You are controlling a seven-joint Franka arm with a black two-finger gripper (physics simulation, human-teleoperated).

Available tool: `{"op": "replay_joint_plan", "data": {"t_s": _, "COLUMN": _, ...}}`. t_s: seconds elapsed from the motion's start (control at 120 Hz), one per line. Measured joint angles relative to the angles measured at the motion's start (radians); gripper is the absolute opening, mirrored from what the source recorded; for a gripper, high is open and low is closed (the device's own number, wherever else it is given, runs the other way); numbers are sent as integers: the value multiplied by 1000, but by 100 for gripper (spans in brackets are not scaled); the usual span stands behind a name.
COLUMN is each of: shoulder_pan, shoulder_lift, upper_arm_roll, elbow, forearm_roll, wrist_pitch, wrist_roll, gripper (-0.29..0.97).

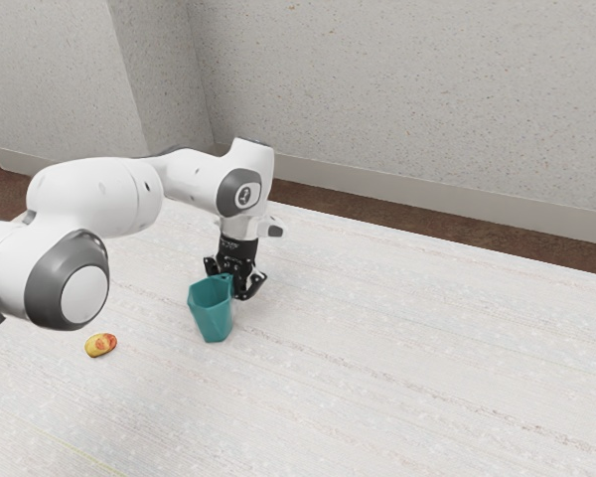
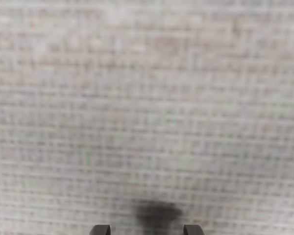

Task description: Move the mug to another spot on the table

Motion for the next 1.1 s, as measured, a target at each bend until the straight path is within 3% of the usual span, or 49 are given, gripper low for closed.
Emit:
{"op": "replay_joint_plan", "data": {"t_s": 0.158, "shoulder_pan": 1, "shoulder_lift": -2, "upper_arm_roll": 0, "elbow": 0, "forearm_roll": -7, "wrist_pitch": 4, "wrist_roll": -6, "gripper": 40}}
{"op": "replay_joint_plan", "data": {"t_s": 0.35, "shoulder_pan": -3, "shoulder_lift": -37, "upper_arm_roll": -7, "elbow": 3, "forearm_roll": -10, "wrist_pitch": 6, "wrist_roll": -11, "gripper": 57}}
{"op": "replay_joint_plan", "data": {"t_s": 0.533, "shoulder_pan": -6, "shoulder_lift": -153, "upper_arm_roll": -24, "elbow": -18, "forearm_roll": -30, "wrist_pitch": 6, "wrist_roll": -13, "gripper": 63}}
{"op": "replay_joint_plan", "data": {"t_s": 0.692, "shoulder_pan": 4, "shoulder_lift": -400, "upper_arm_roll": -25, "elbow": -249, "forearm_roll": -100, "wrist_pitch": 6, "wrist_roll": 20, "gripper": 66}}
{"op": "replay_joint_plan", "data": {"t_s": 0.908, "shoulder_pan": 0, "shoulder_lift": -706, "upper_arm_roll": -25, "elbow": -463, "forearm_roll": -120, "wrist_pitch": 6, "wrist_roll": 171, "gripper": 67}}
{"op": "replay_joint_plan", "data": {"t_s": 1.1, "shoulder_pan": -2, "shoulder_lift": -815, "upper_arm_roll": -24, "elbow": -482, "forearm_roll": -113, "wrist_pitch": 4, "wrist_roll": 325, "gripper": 68}}
